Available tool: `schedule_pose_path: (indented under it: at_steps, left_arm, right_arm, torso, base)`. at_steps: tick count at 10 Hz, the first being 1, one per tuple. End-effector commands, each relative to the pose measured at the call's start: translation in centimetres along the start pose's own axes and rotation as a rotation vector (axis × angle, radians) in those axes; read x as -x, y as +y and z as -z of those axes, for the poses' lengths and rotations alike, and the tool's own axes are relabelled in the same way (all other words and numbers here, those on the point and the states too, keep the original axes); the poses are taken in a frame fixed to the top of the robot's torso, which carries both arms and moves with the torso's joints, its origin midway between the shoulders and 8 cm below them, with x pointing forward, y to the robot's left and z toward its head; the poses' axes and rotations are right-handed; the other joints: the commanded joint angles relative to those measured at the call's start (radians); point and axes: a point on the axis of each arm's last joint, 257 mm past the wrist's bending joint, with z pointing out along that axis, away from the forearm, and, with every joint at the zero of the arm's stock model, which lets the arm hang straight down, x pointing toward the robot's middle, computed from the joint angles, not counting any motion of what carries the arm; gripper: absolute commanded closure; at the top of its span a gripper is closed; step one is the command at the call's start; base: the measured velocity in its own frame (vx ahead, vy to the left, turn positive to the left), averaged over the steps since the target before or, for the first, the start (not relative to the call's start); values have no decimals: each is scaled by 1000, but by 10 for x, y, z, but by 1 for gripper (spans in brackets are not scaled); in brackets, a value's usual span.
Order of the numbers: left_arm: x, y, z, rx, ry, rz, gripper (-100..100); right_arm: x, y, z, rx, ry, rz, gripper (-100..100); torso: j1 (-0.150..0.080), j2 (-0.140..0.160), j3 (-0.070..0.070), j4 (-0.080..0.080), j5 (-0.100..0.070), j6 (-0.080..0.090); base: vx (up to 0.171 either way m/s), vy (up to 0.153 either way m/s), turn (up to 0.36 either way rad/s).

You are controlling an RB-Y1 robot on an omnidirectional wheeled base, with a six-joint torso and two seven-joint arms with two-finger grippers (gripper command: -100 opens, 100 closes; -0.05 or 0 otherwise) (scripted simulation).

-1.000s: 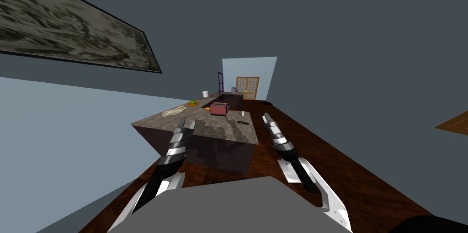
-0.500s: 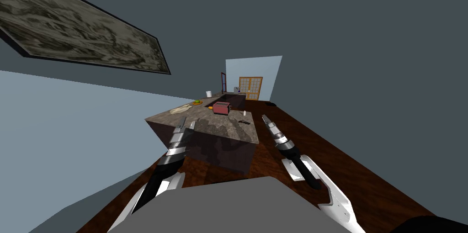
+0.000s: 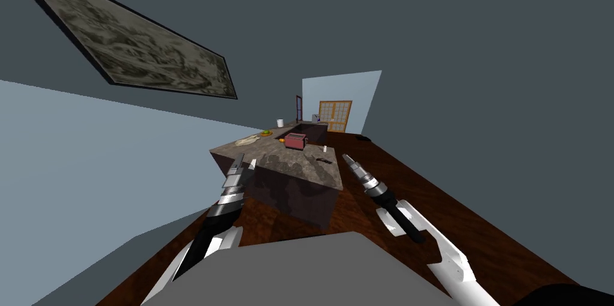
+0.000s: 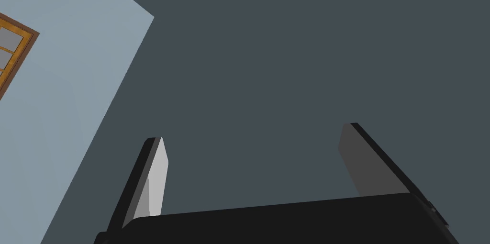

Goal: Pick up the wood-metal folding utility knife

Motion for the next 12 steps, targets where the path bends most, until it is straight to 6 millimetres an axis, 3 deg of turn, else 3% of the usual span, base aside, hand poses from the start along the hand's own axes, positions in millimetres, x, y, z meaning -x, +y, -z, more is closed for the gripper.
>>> schedule_pose_path:
  at_steps: [1,4,5,6,7,8,9,12]
  left_arm:
    - [0,0,0,0,0,0,0]
    - [0,0,0,0,0,0,0]
    - [0,0,0,0,0,0,0]
    - [0,0,0,0,0,0,0]
    - [0,0,0,0,0,0,0]
    - [0,0,0,0,0,0,0]
    - [0,0,0,0,0,0,0]
    - [0,0,0,0,0,0,0]
  right_arm:
    - [-3,-6,4,-2,47,41,-100]
    - [-14,-33,17,-39,151,124,-100]
    - [-14,-33,17,-34,164,134,-100]
    - [-20,-48,26,-57,215,170,-100]
    - [-19,-48,26,-53,227,179,-100]
    - [-25,-64,37,-76,284,216,-100]
    - [-25,-64,36,-73,292,223,-100]
    - [-35,-96,63,-119,421,297,-100]
  torso:
    - [0,0,0,0,0,0]
    - [0,-1,0,0,0,1]
    - [1,-1,-1,0,0,0]
    - [1,-2,-1,0,0,1]
    - [1,-2,-1,0,0,0]
    - [1,-2,-1,0,0,1]
    - [1,-2,-1,0,0,0]
    - [2,-2,-1,0,0,1]
  base:
    - [-31,-18,104]
    - [-22,-7,167]
    - [-14,-3,106]
    - [-16,1,206]
    - [-12,-3,115]
    - [-12,6,175]
    - [-10,5,127]
    - [-9,10,197]
